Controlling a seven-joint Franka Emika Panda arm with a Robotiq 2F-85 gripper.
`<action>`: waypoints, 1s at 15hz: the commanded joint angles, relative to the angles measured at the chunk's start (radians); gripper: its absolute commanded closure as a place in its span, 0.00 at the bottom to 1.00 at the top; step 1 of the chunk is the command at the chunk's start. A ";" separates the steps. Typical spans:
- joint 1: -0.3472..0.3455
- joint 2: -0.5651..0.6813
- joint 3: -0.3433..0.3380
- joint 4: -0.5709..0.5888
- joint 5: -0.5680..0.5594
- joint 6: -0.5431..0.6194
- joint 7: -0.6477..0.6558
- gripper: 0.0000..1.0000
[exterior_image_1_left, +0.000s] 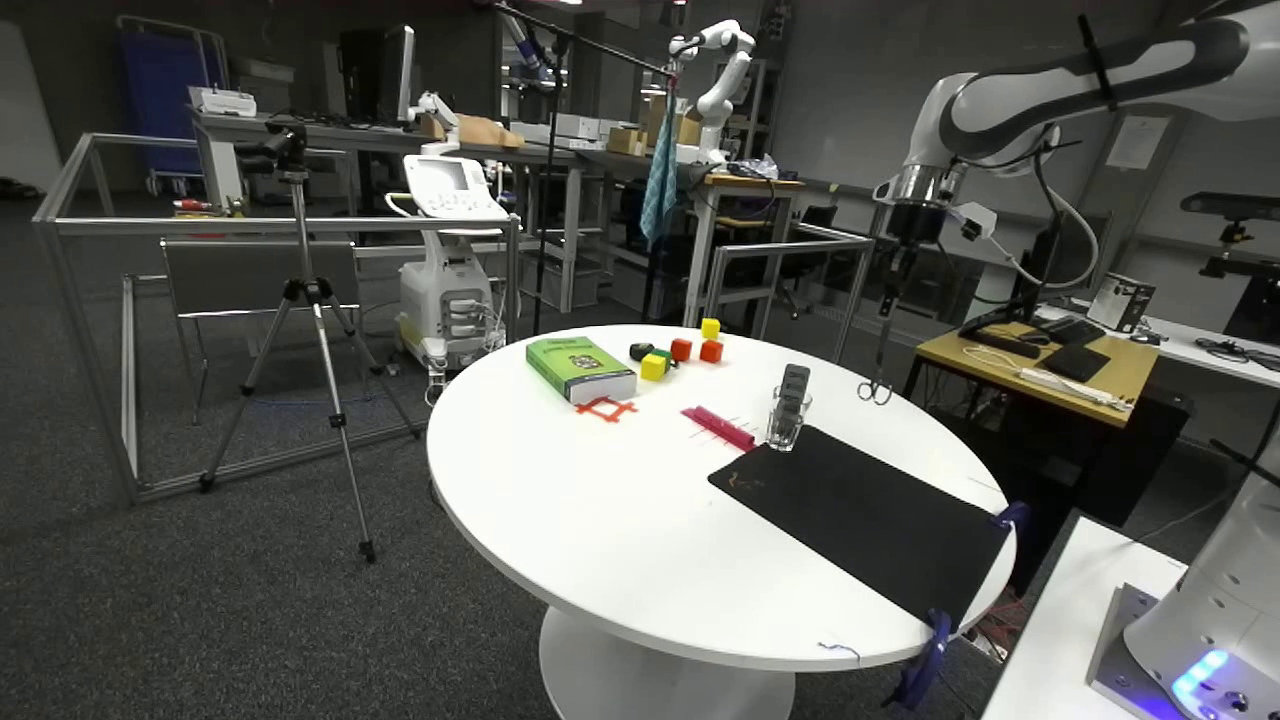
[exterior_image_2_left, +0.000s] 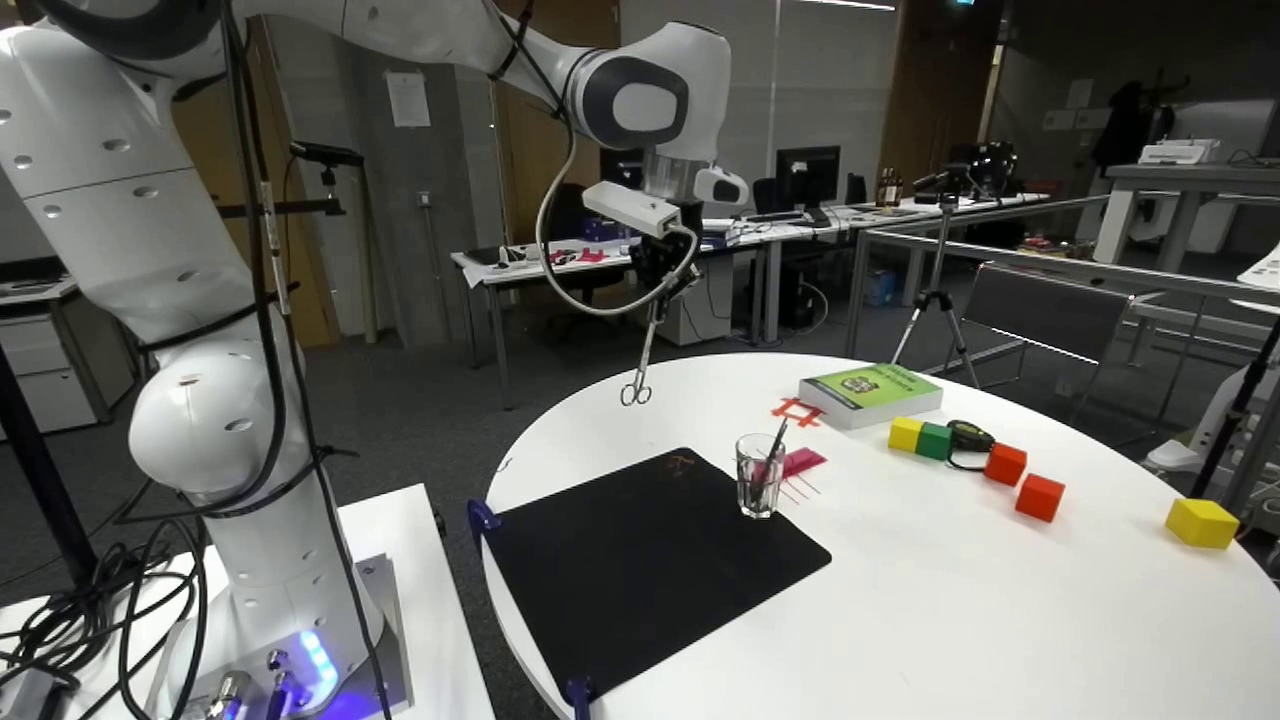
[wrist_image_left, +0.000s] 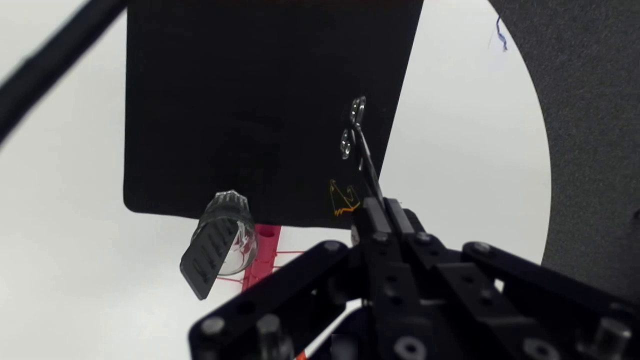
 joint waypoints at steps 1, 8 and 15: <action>0.010 0.065 -0.035 0.056 0.041 -0.118 -0.036 0.99; -0.041 0.153 -0.105 0.124 0.278 -0.200 -0.250 0.99; -0.086 0.203 -0.133 0.112 0.350 -0.057 -0.390 0.99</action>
